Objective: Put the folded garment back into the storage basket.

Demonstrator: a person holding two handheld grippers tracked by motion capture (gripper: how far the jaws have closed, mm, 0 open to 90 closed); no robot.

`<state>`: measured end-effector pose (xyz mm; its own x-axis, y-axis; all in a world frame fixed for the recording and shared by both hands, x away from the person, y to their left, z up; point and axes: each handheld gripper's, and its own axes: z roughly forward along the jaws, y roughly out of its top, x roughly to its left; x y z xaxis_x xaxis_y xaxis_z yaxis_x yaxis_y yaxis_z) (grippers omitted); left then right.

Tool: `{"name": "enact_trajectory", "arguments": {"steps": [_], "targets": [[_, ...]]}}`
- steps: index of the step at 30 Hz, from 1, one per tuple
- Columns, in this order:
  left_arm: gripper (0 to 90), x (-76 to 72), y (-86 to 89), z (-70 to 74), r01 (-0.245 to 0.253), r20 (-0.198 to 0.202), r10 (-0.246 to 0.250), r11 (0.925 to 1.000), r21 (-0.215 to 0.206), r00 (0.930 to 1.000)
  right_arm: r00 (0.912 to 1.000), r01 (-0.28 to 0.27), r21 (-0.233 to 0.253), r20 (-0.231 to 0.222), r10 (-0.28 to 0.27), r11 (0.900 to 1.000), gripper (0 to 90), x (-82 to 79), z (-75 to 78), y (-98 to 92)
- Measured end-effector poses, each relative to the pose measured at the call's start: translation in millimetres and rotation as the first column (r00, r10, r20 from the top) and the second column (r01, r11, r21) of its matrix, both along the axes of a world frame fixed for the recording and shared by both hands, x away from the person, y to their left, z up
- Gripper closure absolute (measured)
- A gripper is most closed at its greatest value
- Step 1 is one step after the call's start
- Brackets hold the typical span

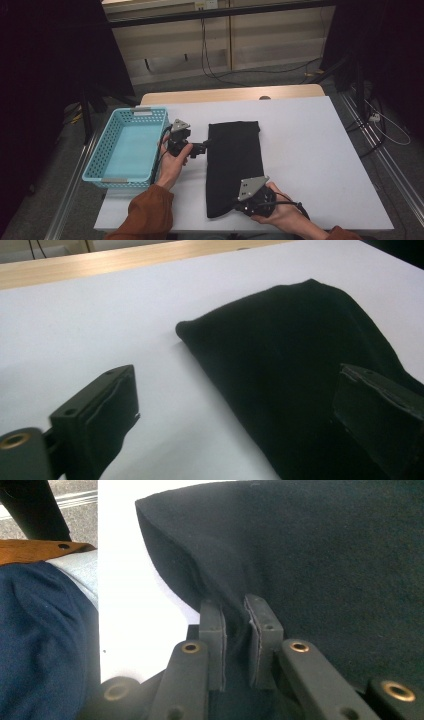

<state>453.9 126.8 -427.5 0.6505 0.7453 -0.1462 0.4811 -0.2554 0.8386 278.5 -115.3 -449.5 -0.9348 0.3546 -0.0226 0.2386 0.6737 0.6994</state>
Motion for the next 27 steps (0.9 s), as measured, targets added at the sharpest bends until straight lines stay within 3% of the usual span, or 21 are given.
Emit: {"name": "enact_trajectory", "arguments": {"steps": [5, 9, 13, 19, 21, 22, 27], "targets": [[10.4, 11.4, -5.7, 1.5, 0.005, -0.012, -0.005, 1.0, 0.001, 0.9999, 1.0, -0.007, -0.003, -0.001, 0.007, 1.0, 80.6, 1.0, 0.5, 0.1], [10.4, 25.5, -11.9, 1.1, -0.008, -0.022, 0.009, 0.9989, 0.047, 0.9997, 1.0, -0.006, -0.005, 0.0, 0.006, 1.0, 80.6, 0.8, 0.6, 0.2], [10.5, 39.2, -12.7, 2.0, -0.029, -0.008, 0.029, 0.9992, 0.028, 0.9996, 1.0, -0.008, -0.005, -0.004, 0.008, 1.0, 80.6, 1.2, 0.8, 0.2], [10.2, 55.5, -18.2, 1.0, -0.032, -0.03, 0.032, 0.9995, 0.005, 0.999, 0.9999, -0.004, -0.004, -0.011, 0.004, 1.0, 80.6, 1.7, 1.0, 0.1], [10.5, 59.2, -21.7, 0.2, -0.024, -0.008, 0.024, 0.9994, 0.025, 0.9997, 0.9999, -0.005, -0.004, -0.012, 0.005, 1.0, 80.6, 1.7, 1.0, 0.1], [11.1, 61.5, -23.7, -0.9, -0.025, -0.016, 0.026, 0.9996, 0.009, 0.9995, 0.9999, -0.006, -0.004, -0.011, 0.006, 1.0, 80.6, 2.0, 1.0, 0.0], [16.0, 71.7, -29.8, -8.9, -0.037, -0.051, 0.037, 0.9992, 0.014, 0.998, 0.9999, -0.004, -0.004, -0.01, 0.004, 1.0, 80.6, 1.5, 1.0, 0.1]]}}
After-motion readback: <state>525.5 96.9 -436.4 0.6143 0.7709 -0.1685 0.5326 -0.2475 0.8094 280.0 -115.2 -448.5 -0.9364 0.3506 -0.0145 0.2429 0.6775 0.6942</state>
